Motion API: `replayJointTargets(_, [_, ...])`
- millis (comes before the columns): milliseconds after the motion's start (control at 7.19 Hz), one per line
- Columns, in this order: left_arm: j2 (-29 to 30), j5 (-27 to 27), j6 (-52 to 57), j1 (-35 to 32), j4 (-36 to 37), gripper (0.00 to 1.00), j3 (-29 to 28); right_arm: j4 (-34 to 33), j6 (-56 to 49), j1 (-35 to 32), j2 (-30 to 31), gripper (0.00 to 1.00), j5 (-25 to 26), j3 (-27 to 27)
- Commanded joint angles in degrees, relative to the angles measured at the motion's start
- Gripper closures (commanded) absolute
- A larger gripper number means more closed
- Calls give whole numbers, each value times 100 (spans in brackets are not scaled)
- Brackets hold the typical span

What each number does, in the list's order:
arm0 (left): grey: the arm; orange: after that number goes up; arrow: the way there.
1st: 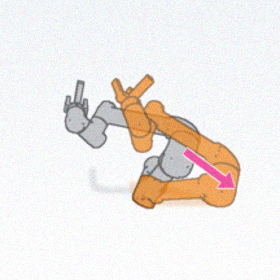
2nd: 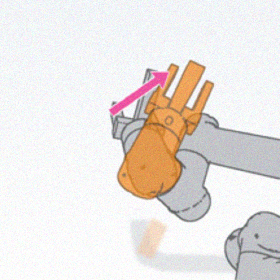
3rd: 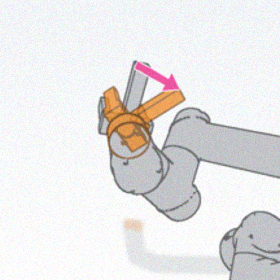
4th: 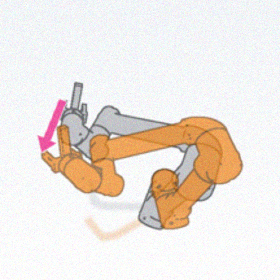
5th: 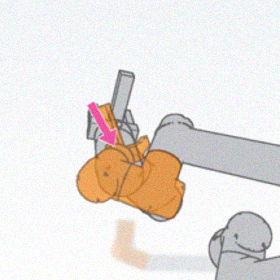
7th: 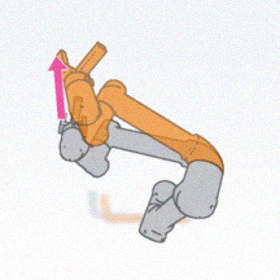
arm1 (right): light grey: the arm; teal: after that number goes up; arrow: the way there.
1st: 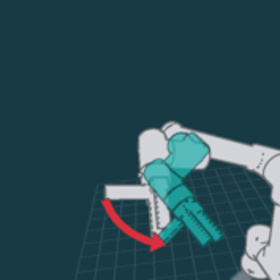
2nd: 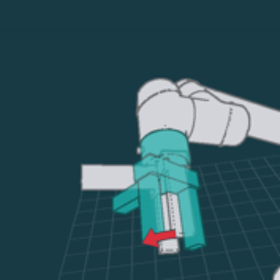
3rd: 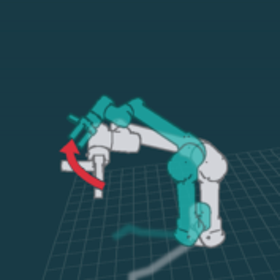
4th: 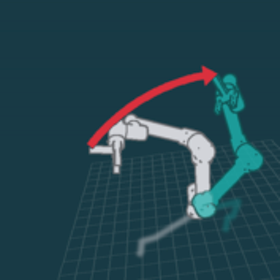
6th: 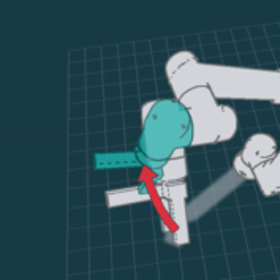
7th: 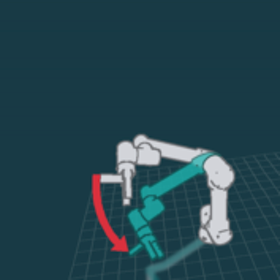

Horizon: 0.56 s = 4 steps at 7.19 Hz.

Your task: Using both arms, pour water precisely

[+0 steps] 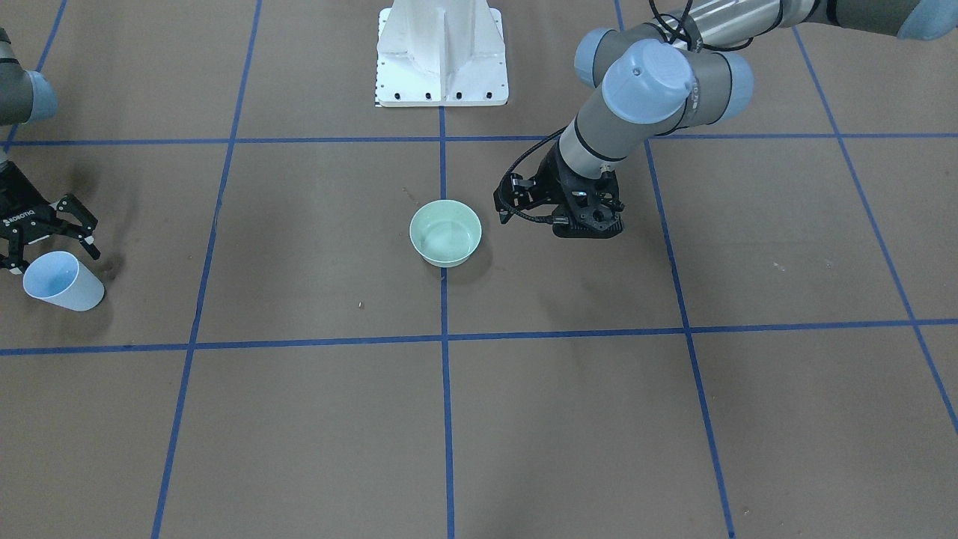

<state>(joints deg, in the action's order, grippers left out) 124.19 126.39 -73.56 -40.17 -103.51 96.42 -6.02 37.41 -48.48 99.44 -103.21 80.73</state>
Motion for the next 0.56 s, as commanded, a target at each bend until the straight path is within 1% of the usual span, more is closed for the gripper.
replayJointTargets(0, [0, 0, 0, 0, -3, 8, 0, 83, -119, 32, -152, 5, 186, -179])
replayJointTargets(417, [0, 0, 0, -9, -3, 8, 0, 714, -111, 41, -302, 7, 336, -732])
